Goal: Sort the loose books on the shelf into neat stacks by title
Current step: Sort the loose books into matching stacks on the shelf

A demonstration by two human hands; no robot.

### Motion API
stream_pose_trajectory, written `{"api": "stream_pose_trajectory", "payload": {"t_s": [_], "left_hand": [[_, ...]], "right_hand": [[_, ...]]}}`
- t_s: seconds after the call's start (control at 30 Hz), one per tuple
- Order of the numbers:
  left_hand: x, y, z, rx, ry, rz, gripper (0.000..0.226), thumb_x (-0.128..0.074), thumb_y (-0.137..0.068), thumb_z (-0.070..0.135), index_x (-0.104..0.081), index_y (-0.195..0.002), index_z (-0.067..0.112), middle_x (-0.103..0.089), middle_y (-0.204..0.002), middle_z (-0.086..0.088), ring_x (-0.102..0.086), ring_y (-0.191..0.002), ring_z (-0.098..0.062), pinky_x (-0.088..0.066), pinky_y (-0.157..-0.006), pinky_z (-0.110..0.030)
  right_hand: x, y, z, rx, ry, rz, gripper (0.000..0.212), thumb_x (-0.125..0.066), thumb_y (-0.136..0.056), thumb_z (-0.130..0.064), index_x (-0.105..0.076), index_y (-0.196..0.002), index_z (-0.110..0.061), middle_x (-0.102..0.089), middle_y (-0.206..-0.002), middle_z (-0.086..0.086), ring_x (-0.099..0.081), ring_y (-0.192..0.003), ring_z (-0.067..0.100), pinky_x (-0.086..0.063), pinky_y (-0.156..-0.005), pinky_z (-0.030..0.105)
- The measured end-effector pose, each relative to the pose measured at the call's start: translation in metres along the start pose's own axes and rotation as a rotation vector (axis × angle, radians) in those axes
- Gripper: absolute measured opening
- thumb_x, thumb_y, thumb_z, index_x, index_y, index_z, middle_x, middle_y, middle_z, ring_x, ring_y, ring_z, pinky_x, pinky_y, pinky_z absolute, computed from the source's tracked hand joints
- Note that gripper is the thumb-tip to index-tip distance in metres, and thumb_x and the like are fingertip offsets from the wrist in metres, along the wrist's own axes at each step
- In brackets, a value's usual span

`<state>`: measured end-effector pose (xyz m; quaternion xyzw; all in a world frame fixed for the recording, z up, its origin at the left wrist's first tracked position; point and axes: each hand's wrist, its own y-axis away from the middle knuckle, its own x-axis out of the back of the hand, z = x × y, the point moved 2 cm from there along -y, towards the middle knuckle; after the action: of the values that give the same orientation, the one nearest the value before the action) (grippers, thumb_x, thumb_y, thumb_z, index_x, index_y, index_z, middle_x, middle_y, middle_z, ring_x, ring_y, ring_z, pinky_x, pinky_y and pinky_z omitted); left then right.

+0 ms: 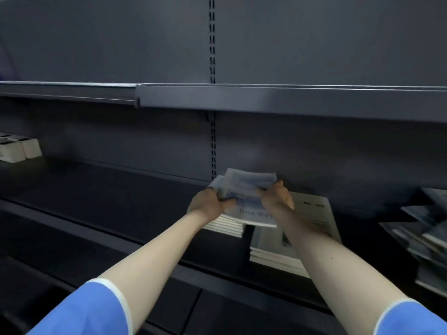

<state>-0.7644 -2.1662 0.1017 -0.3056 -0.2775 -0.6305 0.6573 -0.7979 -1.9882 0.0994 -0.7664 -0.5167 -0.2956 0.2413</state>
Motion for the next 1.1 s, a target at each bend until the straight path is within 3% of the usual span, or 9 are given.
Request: {"api": "stream_pose_trajectory", "payload": {"t_s": [0.27, 0.47, 0.67, 0.9, 1.1], "left_hand": [[0.009, -0.004, -0.035, 0.054, -0.066, 0.099, 0.055, -0.06, -0.083, 0.054, -0.054, -0.108, 0.006, -0.063, -0.111, -0.009, -0.061, -0.101, -0.028, -0.042, -0.07, -0.029], [0.005, -0.011, -0.05, 0.049, -0.071, 0.143, 0.044, -0.062, -0.083, 0.051, -0.051, -0.09, 0.009, -0.062, -0.103, -0.01, -0.062, -0.096, -0.029, -0.046, -0.071, -0.032], [0.003, -0.02, -0.052, -0.024, -0.223, 0.217, 0.049, -0.058, -0.088, 0.045, -0.054, -0.115, 0.004, -0.048, -0.121, -0.016, -0.047, -0.113, -0.033, -0.042, -0.092, -0.039], [-0.006, -0.039, -0.049, 0.014, -0.374, 0.166, 0.042, -0.028, -0.1, 0.036, -0.057, -0.114, 0.008, -0.058, -0.118, -0.01, -0.051, -0.113, -0.028, -0.038, -0.092, -0.04], [-0.017, -0.062, -0.055, 0.008, -0.311, 0.153, 0.034, -0.031, -0.102, 0.028, -0.052, -0.114, 0.004, -0.061, -0.113, -0.014, -0.059, -0.103, -0.032, -0.04, -0.075, -0.036]], "right_hand": [[-0.044, -0.001, -0.014, -0.034, 0.023, -0.05, 0.06, -0.053, -0.093, -0.04, -0.034, -0.137, -0.003, -0.043, -0.141, 0.018, -0.044, -0.129, 0.032, -0.042, -0.097, 0.037], [-0.062, 0.0, -0.011, -0.075, 0.042, -0.096, 0.075, -0.047, -0.096, -0.047, -0.018, -0.149, -0.002, -0.029, -0.148, 0.021, -0.041, -0.132, 0.032, -0.04, -0.1, 0.036], [-0.069, -0.001, -0.015, -0.063, 0.11, -0.035, 0.072, -0.046, -0.097, -0.044, -0.022, -0.147, 0.001, -0.03, -0.143, 0.019, -0.036, -0.13, 0.032, -0.036, -0.103, 0.035], [-0.082, -0.01, -0.023, -0.009, 0.113, -0.102, 0.075, -0.033, -0.103, -0.037, 0.002, -0.147, 0.012, -0.012, -0.155, 0.023, -0.02, -0.143, 0.031, -0.021, -0.114, 0.032], [-0.088, -0.023, -0.027, -0.025, 0.1, -0.147, 0.075, -0.035, -0.103, -0.031, 0.009, -0.147, 0.012, -0.004, -0.157, 0.025, -0.018, -0.145, 0.032, -0.028, -0.111, 0.034]]}}
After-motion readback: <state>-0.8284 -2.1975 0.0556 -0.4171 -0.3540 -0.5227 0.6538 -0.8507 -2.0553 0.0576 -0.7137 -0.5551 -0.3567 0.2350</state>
